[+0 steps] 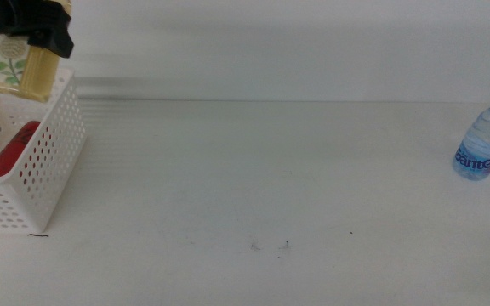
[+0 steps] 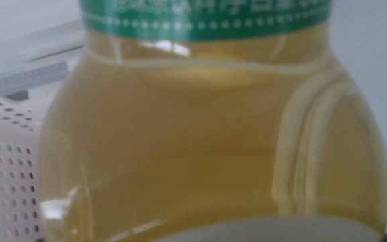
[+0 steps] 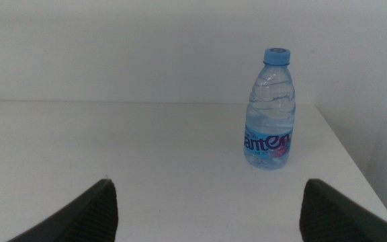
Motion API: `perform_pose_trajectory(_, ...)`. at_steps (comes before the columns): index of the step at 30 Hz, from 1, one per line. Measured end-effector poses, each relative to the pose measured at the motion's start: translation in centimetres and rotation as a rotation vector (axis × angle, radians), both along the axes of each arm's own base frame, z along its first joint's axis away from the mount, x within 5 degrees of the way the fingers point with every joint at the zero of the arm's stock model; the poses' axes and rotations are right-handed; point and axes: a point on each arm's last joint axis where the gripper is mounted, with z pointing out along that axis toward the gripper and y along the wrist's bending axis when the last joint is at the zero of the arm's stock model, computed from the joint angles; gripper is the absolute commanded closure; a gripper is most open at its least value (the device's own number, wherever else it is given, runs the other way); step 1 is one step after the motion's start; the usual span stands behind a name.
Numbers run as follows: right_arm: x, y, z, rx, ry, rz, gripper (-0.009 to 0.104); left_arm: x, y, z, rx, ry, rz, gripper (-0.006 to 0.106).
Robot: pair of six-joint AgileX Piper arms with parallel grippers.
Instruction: Use arms to grab the bottles and put them into the dustbin to the left of the table.
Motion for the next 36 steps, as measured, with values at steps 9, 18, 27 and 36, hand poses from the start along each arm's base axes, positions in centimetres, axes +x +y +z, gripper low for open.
perform_pose_trajectory(9, 0.0, 0.0, 0.0, 0.000, 0.000, 0.000, 0.002, 1.3, 3.9, 0.1, 0.015, -0.007, 0.063, 0.102)
perform_pose_trajectory(18, 0.0, 0.0, 0.0, 0.000, 0.000, 0.000, 0.002, 3.1, 8.2, -3.7, 0.020, 0.086, 0.128, 0.102)
perform_pose_trajectory(27, 0.0, 0.0, 0.0, 0.000, 0.000, 0.000, 0.002, 4.0, 10.9, -7.1, -0.002, 0.187, 0.159, 0.102)
perform_pose_trajectory(36, 0.0, 0.0, 0.0, 0.000, 0.000, 0.000, 0.002, 5.0, 11.4, -10.7, -0.023, 0.286, 0.152, 0.097)
